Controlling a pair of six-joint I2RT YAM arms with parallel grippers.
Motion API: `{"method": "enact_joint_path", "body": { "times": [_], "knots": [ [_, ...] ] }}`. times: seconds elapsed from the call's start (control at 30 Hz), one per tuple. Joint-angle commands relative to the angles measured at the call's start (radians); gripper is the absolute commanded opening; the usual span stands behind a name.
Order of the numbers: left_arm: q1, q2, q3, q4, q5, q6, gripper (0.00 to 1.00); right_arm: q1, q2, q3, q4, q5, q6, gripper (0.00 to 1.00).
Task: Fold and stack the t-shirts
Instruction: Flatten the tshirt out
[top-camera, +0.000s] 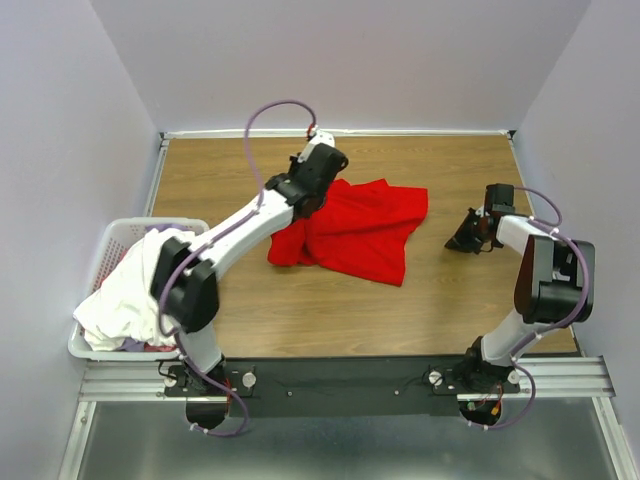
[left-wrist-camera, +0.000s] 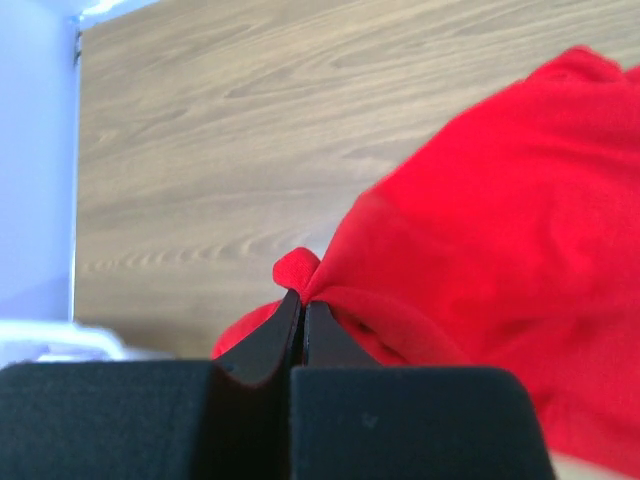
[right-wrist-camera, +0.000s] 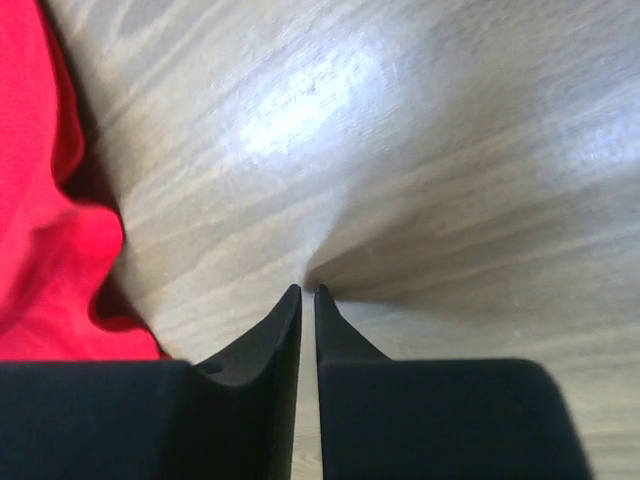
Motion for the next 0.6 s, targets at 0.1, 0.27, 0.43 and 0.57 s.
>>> {"method": "enact_joint_path", "body": {
  "times": [0.1, 0.27, 0.43, 0.57],
  "knots": [
    [0.036, 0.269, 0.207, 0.153, -0.049, 0.142, 0.36, 0.114, -0.118, 0.015, -0.057, -0.020, -0.072, 0.25],
    [0.084, 0.281, 0.262, 0.160, 0.028, 0.114, 0.82, 0.326, -0.147, 0.025, -0.051, -0.035, -0.060, 0.30],
    [0.107, 0.096, 0.046, 0.254, 0.150, 0.025, 0.83, 0.469, -0.098, 0.045, -0.009, -0.092, -0.023, 0.30],
    [0.194, -0.047, -0.179, 0.295, 0.282, -0.071, 0.82, 0.501, -0.035, 0.051, 0.008, -0.100, -0.003, 0.28]
  ]
}}
